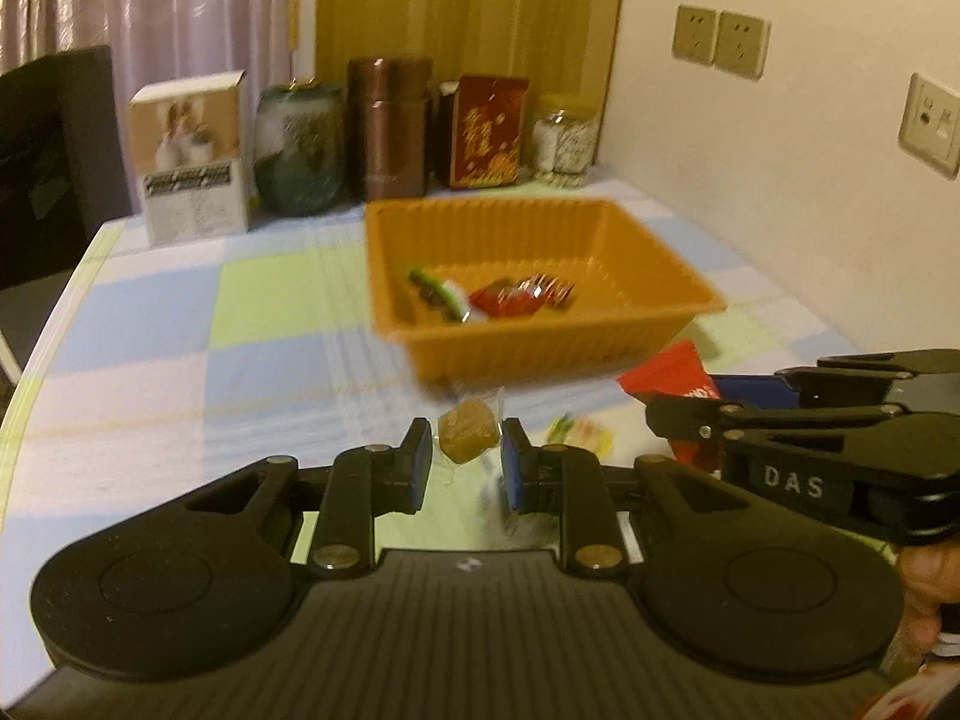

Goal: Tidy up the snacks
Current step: 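Carry both held snacks over the orange tray, then open the left tool over the tray while the right tool opens, releasing both snacks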

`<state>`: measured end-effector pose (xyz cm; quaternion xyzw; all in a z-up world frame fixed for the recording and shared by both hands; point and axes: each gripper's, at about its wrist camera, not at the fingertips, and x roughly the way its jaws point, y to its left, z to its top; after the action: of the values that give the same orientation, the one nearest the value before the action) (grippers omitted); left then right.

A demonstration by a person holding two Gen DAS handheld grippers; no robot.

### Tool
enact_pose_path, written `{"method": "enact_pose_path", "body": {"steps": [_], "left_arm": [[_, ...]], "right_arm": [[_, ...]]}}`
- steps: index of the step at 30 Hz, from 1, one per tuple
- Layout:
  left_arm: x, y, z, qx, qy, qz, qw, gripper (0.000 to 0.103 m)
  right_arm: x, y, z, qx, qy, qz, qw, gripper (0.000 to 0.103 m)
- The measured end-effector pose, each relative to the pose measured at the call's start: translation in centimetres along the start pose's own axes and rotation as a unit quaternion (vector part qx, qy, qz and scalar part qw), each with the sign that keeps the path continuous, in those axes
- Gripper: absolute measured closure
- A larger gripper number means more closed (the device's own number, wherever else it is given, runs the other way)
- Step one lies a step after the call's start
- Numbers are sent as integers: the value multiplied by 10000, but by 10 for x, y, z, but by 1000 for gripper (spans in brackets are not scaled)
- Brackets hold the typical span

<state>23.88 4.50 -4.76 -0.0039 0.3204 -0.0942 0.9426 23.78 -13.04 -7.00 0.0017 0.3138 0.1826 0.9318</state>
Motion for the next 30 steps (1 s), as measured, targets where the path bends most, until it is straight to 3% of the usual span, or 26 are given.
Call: {"method": "enact_pose_path", "body": {"steps": [12,30], "left_arm": [[19,-7,46,-230,-378,-175,9989,81],[79,1,86,-277,-469,-241,9982,81]], "right_arm": [[5,-40,42,420,-418,-307,9978,74],[51,-84,86,1013,-609,-517,9916,74]]}}
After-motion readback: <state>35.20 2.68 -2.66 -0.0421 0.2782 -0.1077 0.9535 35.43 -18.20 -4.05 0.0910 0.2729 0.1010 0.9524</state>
